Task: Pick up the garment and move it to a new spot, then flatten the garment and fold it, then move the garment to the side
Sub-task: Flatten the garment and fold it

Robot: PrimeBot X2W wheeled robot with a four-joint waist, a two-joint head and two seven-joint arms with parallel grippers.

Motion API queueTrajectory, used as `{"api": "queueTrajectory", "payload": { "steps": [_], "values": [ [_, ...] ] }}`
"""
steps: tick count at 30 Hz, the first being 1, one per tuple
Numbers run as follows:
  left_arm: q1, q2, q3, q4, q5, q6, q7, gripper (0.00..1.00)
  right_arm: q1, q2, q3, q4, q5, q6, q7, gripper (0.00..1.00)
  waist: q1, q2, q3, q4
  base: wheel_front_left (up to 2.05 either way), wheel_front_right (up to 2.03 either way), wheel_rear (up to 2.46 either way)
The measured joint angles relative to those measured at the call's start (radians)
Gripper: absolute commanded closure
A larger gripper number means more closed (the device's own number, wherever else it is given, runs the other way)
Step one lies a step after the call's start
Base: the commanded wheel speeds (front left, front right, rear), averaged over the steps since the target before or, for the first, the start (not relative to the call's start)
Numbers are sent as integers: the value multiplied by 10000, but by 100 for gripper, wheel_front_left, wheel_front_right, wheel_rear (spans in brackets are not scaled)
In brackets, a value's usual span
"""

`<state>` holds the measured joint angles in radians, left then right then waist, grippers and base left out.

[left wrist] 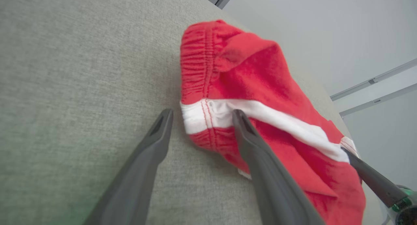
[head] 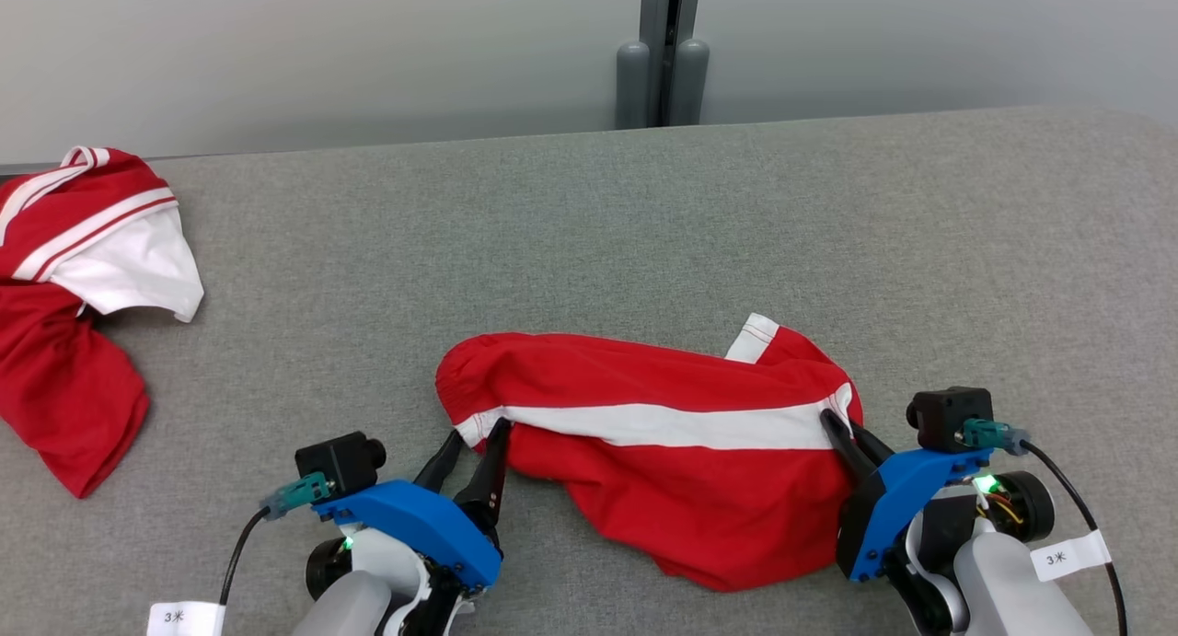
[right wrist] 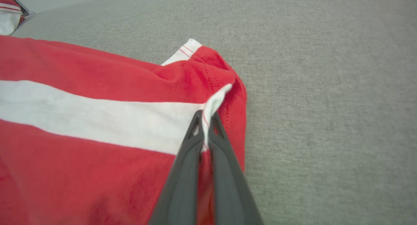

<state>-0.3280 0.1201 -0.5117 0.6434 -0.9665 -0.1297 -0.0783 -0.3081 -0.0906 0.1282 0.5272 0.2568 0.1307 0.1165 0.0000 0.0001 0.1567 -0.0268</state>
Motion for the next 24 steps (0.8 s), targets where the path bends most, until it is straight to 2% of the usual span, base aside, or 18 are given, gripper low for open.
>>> {"api": "queueTrajectory", "payload": {
  "steps": [3,4,8,10,11,12,18,24],
  "values": [
    [-141,46,-343,-10,-334,0,-46,0,-81,-13,23,40,29,0,-58,100,0,0,32,-26,0,0,0],
    [-176,84,-472,-12,-435,0,-81,7,-91,-19,27,52,29,0,-94,100,0,0,35,-30,0,0,0],
    [-298,184,-895,-27,-828,0,-196,46,-110,-25,82,115,86,0,-171,100,0,0,25,-57,0,0,0],
    [-351,196,-982,-25,-895,0,-291,72,-111,-25,94,128,88,0,-199,100,0,0,25,-67,0,0,0],
    [-523,215,-1097,-36,-1080,0,-520,93,-126,-25,109,151,100,0,-228,100,0,0,37,-84,0,0,0],
    [-587,234,-1170,-59,-1141,0,-617,100,-156,-25,109,153,100,0,-286,100,0,0,46,-92,0,0,0],
    [-731,662,-1546,-491,-1244,0,-1407,100,-292,-63,21,-71,104,0,-798,100,0,0,-3,-125,0,0,0],
    [-863,1323,-1490,-1574,-1072,0,-1766,100,-312,-196,-25,-999,318,0,-1126,100,0,0,-237,-92,0,0,0]
  ]
}}
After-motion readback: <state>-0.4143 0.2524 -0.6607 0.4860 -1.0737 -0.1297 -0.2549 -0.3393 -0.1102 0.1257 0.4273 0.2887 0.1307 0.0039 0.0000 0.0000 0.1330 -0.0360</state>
